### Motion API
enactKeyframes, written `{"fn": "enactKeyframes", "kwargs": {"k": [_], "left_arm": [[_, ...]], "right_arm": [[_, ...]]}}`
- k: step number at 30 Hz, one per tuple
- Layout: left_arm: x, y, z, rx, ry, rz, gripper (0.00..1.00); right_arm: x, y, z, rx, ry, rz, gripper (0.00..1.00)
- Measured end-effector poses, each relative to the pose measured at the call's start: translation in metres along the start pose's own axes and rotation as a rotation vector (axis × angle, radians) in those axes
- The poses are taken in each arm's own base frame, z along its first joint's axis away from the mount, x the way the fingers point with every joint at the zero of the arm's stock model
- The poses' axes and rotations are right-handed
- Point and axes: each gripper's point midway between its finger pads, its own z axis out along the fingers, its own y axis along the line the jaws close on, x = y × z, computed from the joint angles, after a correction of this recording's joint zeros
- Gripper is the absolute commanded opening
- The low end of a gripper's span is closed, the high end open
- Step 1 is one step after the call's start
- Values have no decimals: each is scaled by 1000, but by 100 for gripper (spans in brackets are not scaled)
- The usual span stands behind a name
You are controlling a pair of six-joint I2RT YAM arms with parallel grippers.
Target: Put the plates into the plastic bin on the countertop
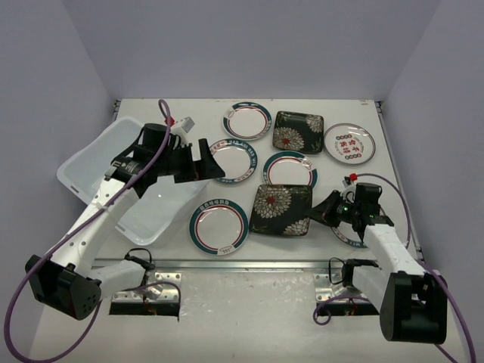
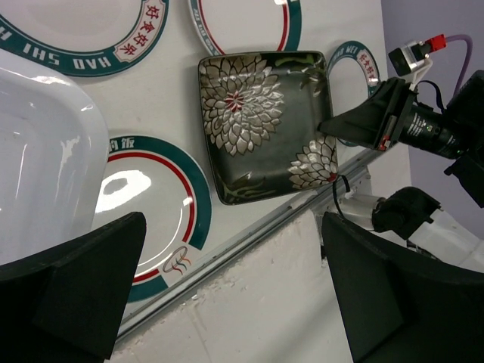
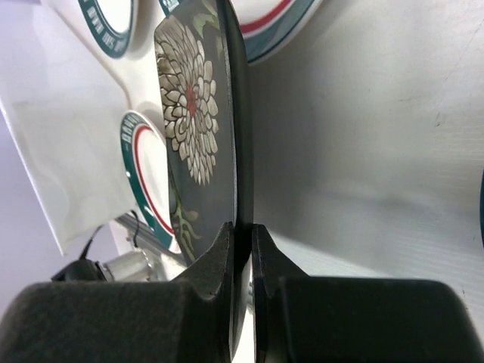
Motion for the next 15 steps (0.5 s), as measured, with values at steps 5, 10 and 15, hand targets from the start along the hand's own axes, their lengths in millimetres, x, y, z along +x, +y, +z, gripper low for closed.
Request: {"fn": "enactKeyframes", "kwargs": {"k": [5, 10, 15], "left_arm": [[1, -3, 9, 33, 30, -12, 100], [4, -3, 21, 51, 59, -30, 100], [7, -8, 43, 75, 100, -53, 100]], "right_arm": [[-16, 21, -9, -41, -41, 6, 0], [-31, 54, -19, -128, -56, -21, 0], [-41, 87, -30, -234, -61, -60, 0]]}}
